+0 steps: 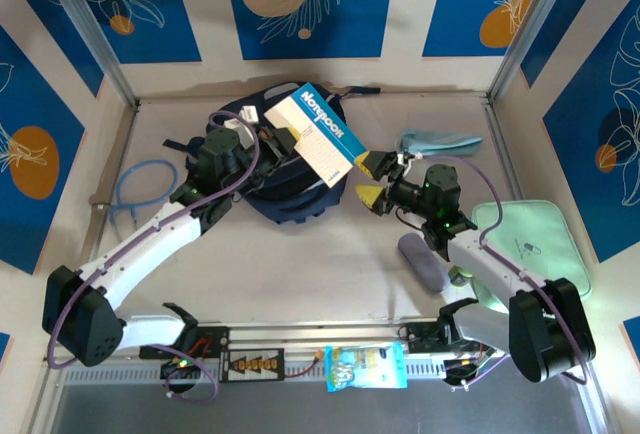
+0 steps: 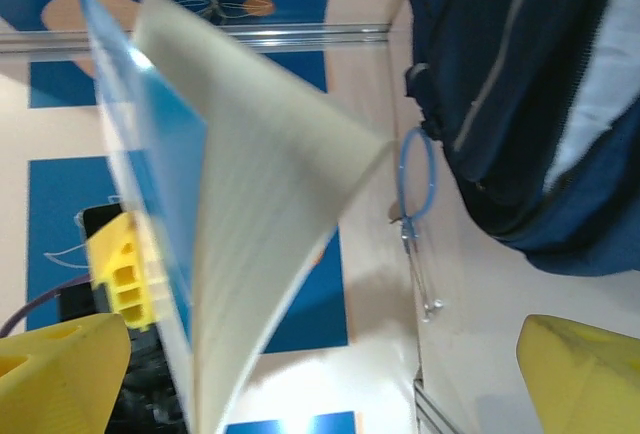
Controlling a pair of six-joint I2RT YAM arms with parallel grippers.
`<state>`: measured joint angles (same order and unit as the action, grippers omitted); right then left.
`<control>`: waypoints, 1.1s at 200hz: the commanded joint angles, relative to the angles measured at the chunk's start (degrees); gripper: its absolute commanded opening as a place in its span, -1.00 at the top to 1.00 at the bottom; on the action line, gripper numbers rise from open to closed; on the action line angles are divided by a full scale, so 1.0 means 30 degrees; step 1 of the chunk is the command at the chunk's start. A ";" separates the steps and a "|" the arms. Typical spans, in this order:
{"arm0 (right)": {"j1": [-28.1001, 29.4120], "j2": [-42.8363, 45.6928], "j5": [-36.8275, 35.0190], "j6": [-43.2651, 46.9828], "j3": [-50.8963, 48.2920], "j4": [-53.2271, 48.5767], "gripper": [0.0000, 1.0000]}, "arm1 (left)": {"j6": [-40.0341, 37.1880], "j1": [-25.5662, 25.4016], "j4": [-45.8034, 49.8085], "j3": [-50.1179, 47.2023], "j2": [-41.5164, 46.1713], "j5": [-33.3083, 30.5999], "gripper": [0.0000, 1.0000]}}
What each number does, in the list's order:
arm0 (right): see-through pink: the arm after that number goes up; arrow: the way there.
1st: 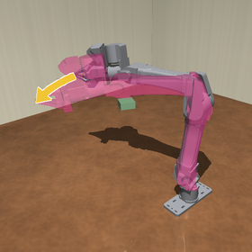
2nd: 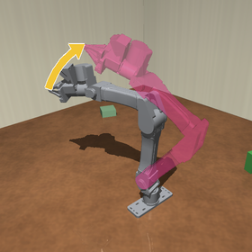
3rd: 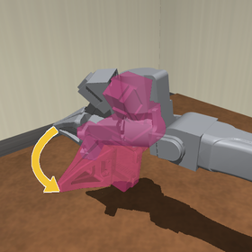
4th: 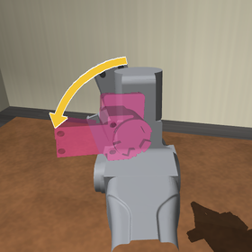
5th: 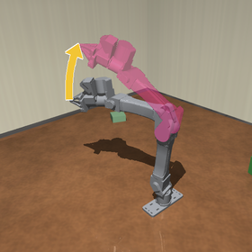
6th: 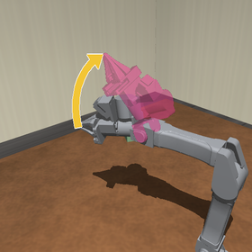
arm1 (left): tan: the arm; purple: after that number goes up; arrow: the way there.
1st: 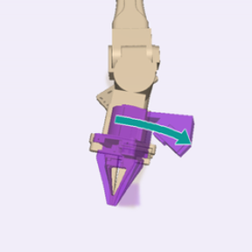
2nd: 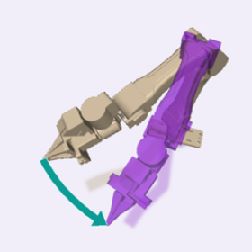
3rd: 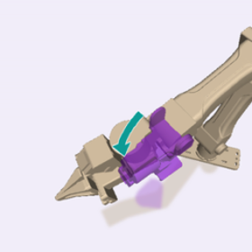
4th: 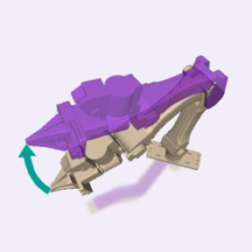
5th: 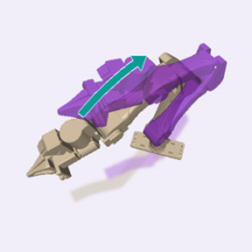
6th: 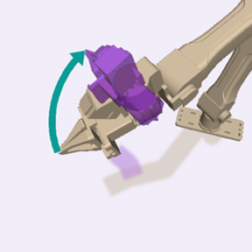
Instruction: Pack the student bag
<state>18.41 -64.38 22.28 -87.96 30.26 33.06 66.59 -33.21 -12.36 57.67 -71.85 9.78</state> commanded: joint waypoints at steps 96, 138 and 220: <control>0.1614 -0.2794 -0.0604 -0.3767 0.1385 0.6104 -0.86 | 0.2408 0.0077 -0.2948 -0.0351 -0.0695 0.0085 1.00; 0.2189 -0.4741 -0.1269 -0.5133 0.2158 0.9097 -0.53 | 0.2740 0.0101 -0.3045 -0.0649 -0.0656 -0.0148 1.00; 0.1894 -0.3934 -0.1853 -0.5221 0.1098 0.8548 0.35 | 0.2386 0.0114 -0.2268 -0.1233 -0.0222 -0.0769 1.00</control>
<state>24.62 -78.63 18.11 -103.90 34.94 59.11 74.08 -33.21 -18.41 54.76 -73.69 8.84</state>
